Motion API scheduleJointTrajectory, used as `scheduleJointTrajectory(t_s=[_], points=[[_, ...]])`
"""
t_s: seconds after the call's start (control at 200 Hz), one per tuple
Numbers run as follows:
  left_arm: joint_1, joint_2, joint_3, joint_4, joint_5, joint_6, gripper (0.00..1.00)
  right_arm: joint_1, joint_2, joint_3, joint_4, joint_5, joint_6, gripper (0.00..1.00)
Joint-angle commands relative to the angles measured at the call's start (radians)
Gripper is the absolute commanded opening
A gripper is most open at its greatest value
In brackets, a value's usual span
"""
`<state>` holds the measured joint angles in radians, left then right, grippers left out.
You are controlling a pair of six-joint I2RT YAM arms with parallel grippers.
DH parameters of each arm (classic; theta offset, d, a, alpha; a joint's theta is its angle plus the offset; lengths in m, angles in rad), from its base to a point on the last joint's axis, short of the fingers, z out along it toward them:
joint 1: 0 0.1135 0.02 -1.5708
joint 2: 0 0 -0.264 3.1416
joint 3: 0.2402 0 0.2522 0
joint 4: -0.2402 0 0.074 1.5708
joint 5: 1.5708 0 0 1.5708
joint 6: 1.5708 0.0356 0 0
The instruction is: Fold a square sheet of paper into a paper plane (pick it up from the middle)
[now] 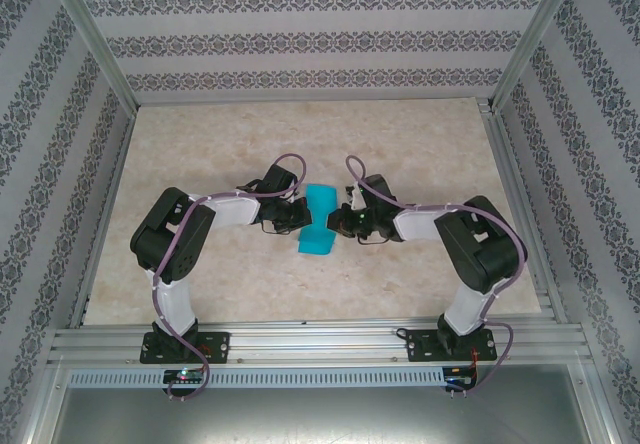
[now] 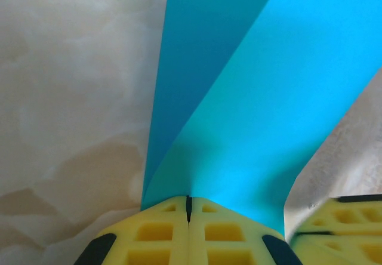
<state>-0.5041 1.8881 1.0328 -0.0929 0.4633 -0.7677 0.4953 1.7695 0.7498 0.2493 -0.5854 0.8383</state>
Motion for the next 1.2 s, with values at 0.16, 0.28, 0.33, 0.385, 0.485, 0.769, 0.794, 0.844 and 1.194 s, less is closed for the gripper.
scheduleJointTrajectory(t_s=[0.16,0.28,0.33,0.385,0.485,0.769,0.794,0.844,1.194], points=[[-0.018,0.064,-0.021,-0.108,-0.045,0.024,0.00,0.005,0.038,-0.073,0.021,0.009,-0.018,0.10],[-0.018,0.063,-0.022,-0.110,-0.043,0.024,0.00,0.004,-0.022,-0.058,0.000,-0.003,-0.019,0.11],[-0.017,0.065,-0.020,-0.111,-0.045,0.026,0.00,0.009,-0.054,-0.045,-0.013,-0.007,-0.019,0.11],[-0.018,0.064,-0.019,-0.113,-0.046,0.025,0.00,0.015,-0.079,-0.037,-0.020,-0.009,-0.019,0.11],[-0.018,0.063,-0.017,-0.116,-0.045,0.025,0.00,0.032,-0.091,-0.040,-0.014,-0.016,-0.009,0.11],[-0.017,0.069,-0.023,-0.111,-0.043,0.024,0.00,0.062,-0.028,-0.083,0.026,0.035,-0.002,0.10],[-0.018,0.069,-0.023,-0.110,-0.043,0.022,0.00,0.061,-0.018,-0.089,0.030,0.036,-0.002,0.10],[-0.017,0.068,-0.023,-0.110,-0.042,0.022,0.00,0.061,0.002,-0.105,0.049,0.039,0.002,0.10],[-0.019,0.066,-0.023,-0.124,-0.049,0.029,0.00,0.064,-0.081,-0.143,0.067,0.050,0.030,0.11]])
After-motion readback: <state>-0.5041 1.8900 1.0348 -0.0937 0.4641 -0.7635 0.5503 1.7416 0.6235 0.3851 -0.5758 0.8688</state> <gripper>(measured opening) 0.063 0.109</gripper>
